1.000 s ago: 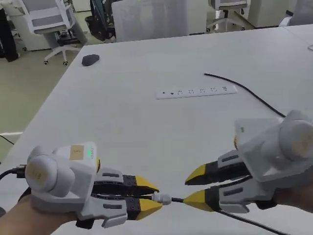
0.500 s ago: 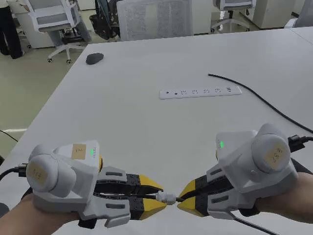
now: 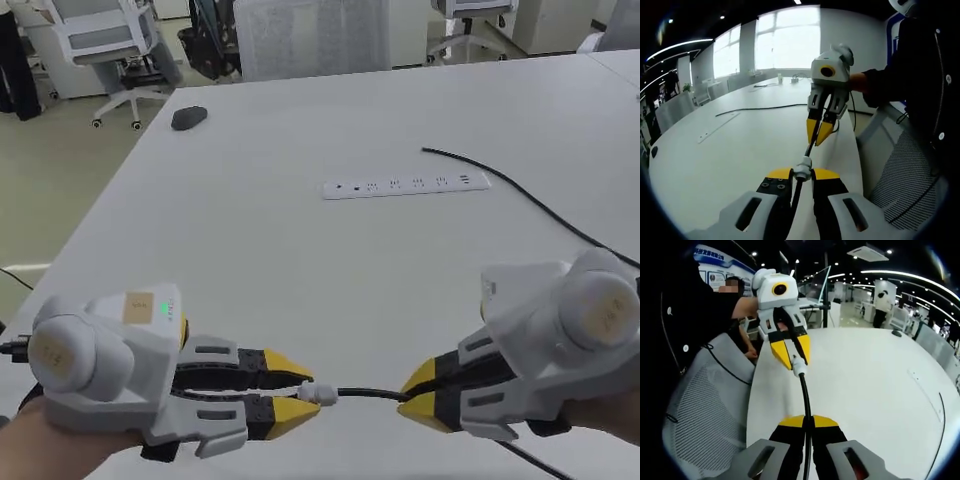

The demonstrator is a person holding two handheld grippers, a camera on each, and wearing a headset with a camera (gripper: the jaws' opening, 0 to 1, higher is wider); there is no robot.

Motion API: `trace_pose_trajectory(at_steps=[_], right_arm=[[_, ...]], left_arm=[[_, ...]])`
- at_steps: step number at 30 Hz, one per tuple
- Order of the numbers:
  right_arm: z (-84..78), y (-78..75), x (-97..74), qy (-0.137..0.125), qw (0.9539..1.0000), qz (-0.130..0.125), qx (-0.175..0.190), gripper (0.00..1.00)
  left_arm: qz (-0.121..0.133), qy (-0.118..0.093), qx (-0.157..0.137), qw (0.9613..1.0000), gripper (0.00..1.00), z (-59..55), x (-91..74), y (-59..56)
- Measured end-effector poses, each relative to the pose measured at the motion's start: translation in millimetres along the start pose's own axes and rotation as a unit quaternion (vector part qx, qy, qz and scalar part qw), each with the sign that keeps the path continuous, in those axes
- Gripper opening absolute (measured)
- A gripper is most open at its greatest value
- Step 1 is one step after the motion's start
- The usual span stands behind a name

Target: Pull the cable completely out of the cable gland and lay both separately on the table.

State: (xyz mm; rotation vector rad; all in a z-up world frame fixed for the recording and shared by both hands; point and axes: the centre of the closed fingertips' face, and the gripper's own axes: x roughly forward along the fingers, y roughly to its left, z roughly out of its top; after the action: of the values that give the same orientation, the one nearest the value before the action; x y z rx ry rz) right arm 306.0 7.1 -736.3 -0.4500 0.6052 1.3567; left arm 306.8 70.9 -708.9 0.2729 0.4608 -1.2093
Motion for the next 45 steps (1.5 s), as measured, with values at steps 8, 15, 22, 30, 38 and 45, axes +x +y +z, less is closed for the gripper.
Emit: trace_pose_trajectory(at_steps=[8, 15, 22, 30, 38, 45], right_arm=[[-38.2, -13.0, -23.5, 0.023, 0.9988, -0.038, 0.022, 0.0], [-62.9, -25.7, -47.2, 0.037, 0.9961, -0.067, 0.044, 0.0], [-87.2, -35.6, -60.6, 0.055, 0.992, -0.096, 0.06, 0.0], [-105.0, -33.1, -57.2, 0.075, 0.9899, -0.099, 0.068, 0.0], [-115.7, -41.9, -52.5, 0.121, 0.9841, -0.109, 0.071, 0.19], [-47.0, -30.9, -33.3, 0.05, 0.9956, -0.074, 0.029, 0.22]], left_arm=[[0.01, 0.0, -0.012, 0.9999, 0.15, -4.2, -8.4, 6.0], [0.018, -0.001, -0.015, 0.9997, 0.15, -5.0, -11.2, 8.3], [0.024, -0.001, -0.014, 0.9996, 0.15, -5.5, -14.1, 8.5], [0.026, 0.001, -0.022, 0.9994, 0.15, -10.2, -16.1, 7.6], [0.03, 0.012, -0.023, 0.9992, 0.15, -17.2, -11.6, 7.1], [0.026, 0.02, -0.031, 0.999, 0.15, -24.6, -9.8, 6.9]])
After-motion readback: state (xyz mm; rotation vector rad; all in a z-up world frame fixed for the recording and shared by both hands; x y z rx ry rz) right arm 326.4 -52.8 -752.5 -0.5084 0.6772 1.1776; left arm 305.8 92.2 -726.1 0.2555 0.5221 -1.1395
